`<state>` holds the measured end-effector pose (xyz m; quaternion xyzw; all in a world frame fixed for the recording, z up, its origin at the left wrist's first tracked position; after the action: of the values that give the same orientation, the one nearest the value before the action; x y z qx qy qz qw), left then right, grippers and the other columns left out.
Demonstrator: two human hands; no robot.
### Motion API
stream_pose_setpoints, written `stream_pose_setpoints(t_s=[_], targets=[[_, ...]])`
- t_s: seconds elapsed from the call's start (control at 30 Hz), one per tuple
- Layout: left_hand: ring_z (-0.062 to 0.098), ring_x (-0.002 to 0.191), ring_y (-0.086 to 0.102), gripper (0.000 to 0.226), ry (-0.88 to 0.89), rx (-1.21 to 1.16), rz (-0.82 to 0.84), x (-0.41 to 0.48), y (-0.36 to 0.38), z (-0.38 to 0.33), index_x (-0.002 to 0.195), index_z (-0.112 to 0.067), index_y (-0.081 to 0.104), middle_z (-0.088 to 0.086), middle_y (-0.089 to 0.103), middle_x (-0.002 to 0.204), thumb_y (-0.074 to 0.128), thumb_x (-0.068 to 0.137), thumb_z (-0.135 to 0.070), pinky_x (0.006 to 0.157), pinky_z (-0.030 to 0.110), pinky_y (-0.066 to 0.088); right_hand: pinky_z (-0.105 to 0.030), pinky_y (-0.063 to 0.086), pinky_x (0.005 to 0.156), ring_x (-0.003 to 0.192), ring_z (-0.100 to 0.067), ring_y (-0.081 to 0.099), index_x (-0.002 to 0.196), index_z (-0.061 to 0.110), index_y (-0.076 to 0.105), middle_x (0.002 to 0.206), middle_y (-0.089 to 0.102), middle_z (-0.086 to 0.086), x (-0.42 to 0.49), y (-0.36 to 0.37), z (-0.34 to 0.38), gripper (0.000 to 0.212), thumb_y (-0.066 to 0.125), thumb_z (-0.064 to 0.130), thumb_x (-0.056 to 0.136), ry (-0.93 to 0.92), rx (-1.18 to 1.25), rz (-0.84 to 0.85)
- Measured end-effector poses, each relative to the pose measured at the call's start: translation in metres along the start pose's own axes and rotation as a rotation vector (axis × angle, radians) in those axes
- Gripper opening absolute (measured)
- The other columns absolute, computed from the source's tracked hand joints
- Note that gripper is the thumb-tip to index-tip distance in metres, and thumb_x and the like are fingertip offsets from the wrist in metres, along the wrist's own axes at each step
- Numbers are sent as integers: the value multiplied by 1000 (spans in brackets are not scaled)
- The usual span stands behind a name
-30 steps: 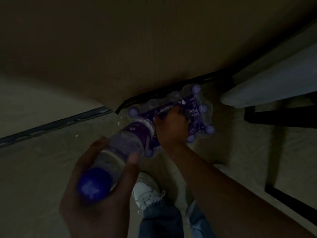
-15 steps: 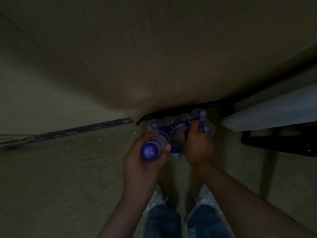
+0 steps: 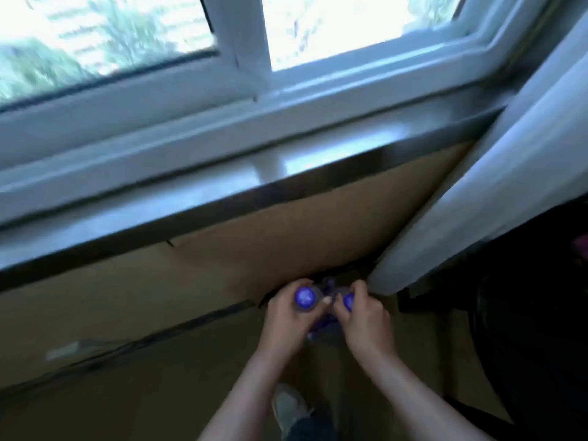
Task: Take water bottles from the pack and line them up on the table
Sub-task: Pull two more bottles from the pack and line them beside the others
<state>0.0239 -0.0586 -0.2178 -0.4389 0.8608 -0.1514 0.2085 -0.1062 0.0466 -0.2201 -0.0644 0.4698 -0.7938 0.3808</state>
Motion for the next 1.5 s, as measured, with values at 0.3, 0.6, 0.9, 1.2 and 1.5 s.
stream_pose_setpoints(t_s=[0.3,0.6,0.9,1.2,1.5], targets=[[7,83,65,40,322,212,213,-77,62,-218,95,-30,61,-10,70,86,67,69,-60,76,34,53,-37,43,54,68,-39,63,82,9,55,72,67,-19,-91,-241,-16,26,66,33,80,-90,101,-306],[6,71,66,34,403,199,481,-150,215,-344,78,-32,56,-8,70,73,67,64,-61,67,35,56,-33,46,58,62,-23,60,76,14,58,62,60,-4,-163,-395,-175,20,63,32,82,171,263,-427],[7,75,62,24,315,135,661,-136,334,-322,82,-27,61,-6,68,82,75,71,-42,66,22,47,-30,44,55,68,-20,59,82,16,54,72,59,-3,-160,-399,-282,19,61,33,85,241,218,-365],[12,84,64,31,368,236,813,-134,377,-295,96,-15,62,0,69,91,74,75,-35,73,27,50,-37,50,64,74,-30,62,91,10,60,85,62,-16,-130,-366,-294,17,61,27,86,140,69,-123],[-9,73,61,23,436,274,832,-136,375,-287,85,-30,62,-13,66,81,74,73,-46,59,8,43,-28,44,62,78,-22,60,82,23,66,87,61,-6,-120,-363,-302,6,64,27,78,121,14,6]])
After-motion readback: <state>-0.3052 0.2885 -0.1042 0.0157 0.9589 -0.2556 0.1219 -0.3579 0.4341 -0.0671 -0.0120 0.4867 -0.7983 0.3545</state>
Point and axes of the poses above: each hand's wrist, its own x-axis towards the middle knuckle, its own y-axis out of the palm, z = x × y, the point moved 9 cm from there along x, towards the middle knuckle
